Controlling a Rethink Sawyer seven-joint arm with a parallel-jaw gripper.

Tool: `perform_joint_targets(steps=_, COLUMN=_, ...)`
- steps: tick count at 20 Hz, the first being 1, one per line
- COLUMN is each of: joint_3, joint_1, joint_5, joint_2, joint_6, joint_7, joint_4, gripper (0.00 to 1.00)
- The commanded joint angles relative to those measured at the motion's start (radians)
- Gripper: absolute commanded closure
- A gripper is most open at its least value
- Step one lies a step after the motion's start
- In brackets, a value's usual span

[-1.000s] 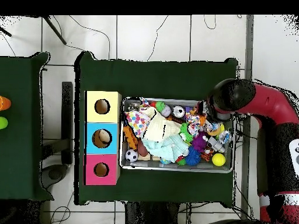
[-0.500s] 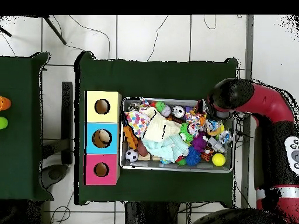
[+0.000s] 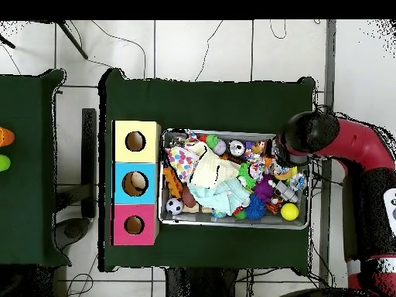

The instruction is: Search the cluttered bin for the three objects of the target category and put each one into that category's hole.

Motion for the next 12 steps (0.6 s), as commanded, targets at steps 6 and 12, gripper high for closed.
perform_joint_targets(steps=6, joint_3=0.072, joint_1=-0.091, joint_5=-0.097, joint_2=0.001, joint_6=-0.152, joint_7=-0.326, joint_4=0.185, gripper=0.0)
perform_joint_targets(steps=12, joint_3=0.067, joint_1=-0.099, joint_5=-0.119, joint_2=-0.01, joint_6=-0.203, joint_7=-0.273, joint_4=0.243, gripper=0.0)
